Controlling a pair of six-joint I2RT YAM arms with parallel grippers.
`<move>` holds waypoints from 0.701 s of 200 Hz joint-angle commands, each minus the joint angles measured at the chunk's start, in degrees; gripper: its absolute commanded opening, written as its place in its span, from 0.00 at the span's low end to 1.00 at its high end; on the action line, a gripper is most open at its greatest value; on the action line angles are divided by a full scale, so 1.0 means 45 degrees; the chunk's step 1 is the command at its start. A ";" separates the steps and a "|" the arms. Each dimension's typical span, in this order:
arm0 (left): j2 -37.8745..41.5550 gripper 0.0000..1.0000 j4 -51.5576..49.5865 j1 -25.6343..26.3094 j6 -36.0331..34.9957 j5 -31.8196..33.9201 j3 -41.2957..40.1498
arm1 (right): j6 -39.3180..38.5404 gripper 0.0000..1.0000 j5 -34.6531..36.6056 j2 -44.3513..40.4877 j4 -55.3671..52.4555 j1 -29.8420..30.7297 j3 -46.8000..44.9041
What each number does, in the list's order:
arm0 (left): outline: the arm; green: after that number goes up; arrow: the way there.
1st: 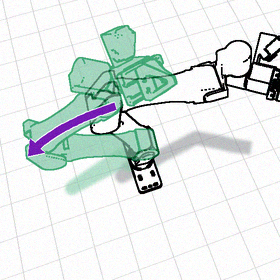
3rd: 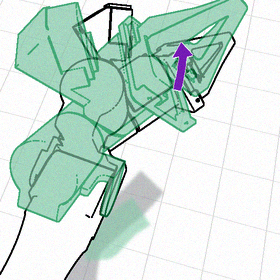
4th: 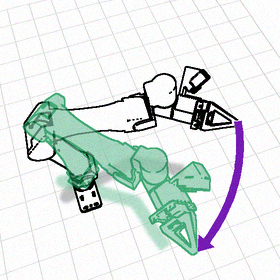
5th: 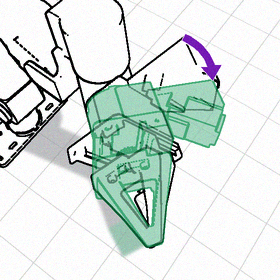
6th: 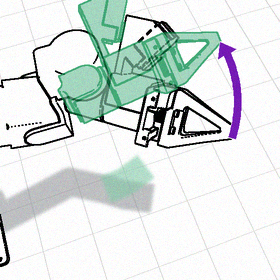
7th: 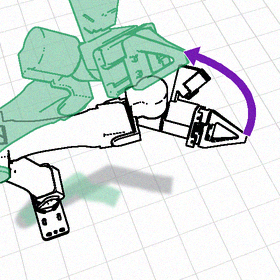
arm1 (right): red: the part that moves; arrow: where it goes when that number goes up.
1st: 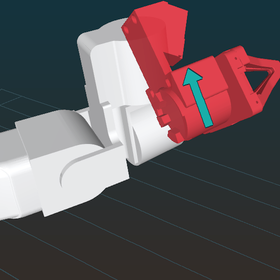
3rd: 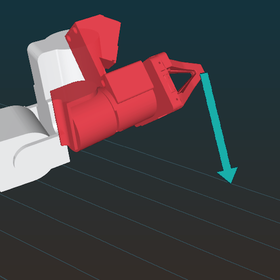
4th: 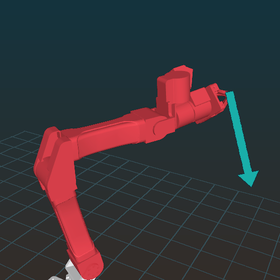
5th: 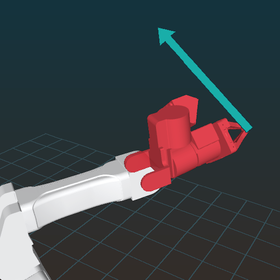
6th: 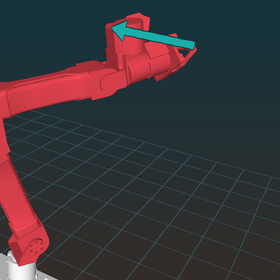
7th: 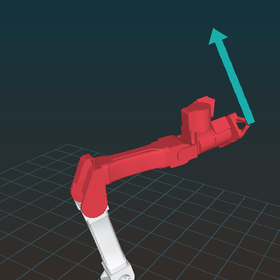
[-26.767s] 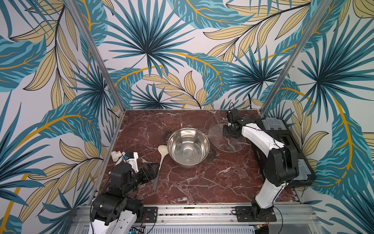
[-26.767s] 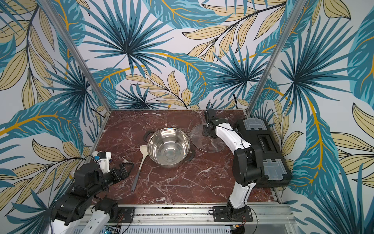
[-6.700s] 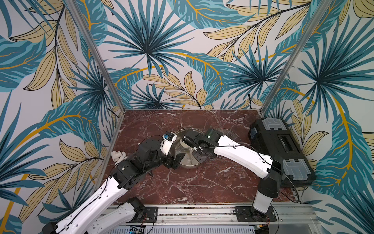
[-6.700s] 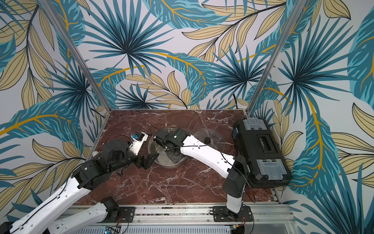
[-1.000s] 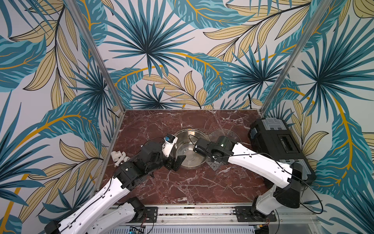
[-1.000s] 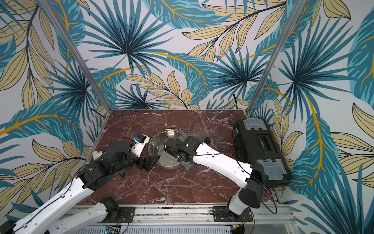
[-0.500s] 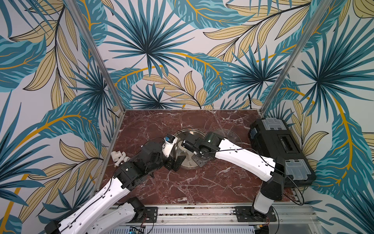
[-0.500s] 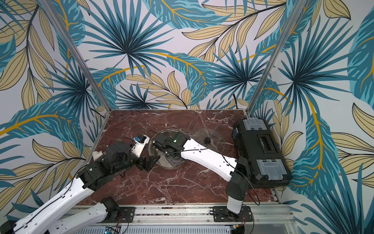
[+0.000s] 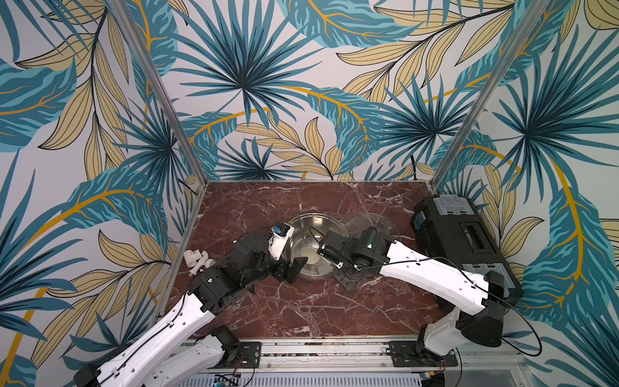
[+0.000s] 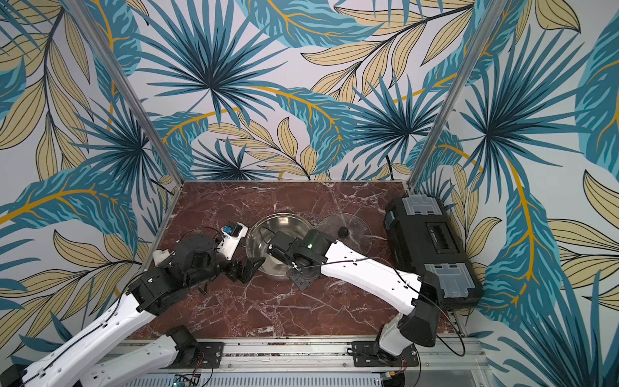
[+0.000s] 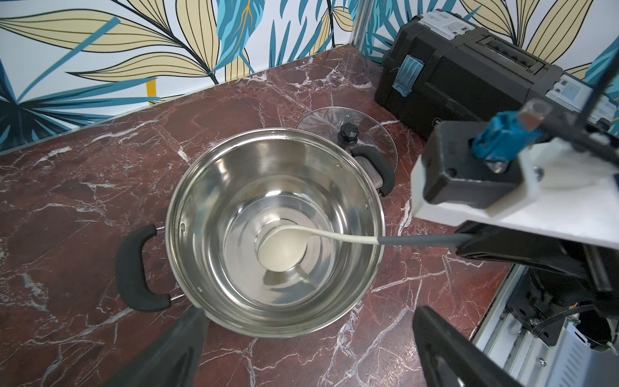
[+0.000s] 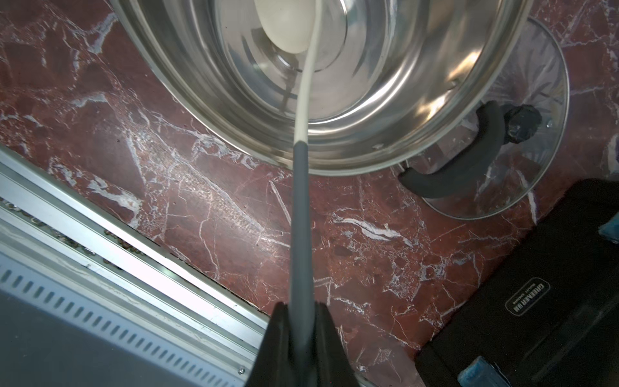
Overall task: Stir the soup with a spoon
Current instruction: Stir the soup in the pan with a stick.
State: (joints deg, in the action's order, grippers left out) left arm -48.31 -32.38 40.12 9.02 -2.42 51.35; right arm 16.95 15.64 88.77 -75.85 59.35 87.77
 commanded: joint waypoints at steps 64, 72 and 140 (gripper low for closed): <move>0.0145 1.00 0.0089 -0.0024 0.0009 -0.0158 -0.0338 | 0.0105 0.00 0.3131 -0.0320 -0.0665 -0.0392 -0.0004; 0.0138 1.00 0.0057 -0.0038 -0.0006 -0.0137 -0.0338 | 0.0014 0.00 0.3116 -0.0140 -0.0529 -0.0481 0.0176; 0.0172 1.00 0.0019 -0.0054 -0.0075 -0.0058 -0.0364 | -0.0242 0.00 0.1711 0.1738 0.0322 -0.0426 0.2220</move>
State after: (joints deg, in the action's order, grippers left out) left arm -48.27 -32.38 40.12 8.99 -2.59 51.35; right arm 16.40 25.87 94.98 -76.66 56.90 95.13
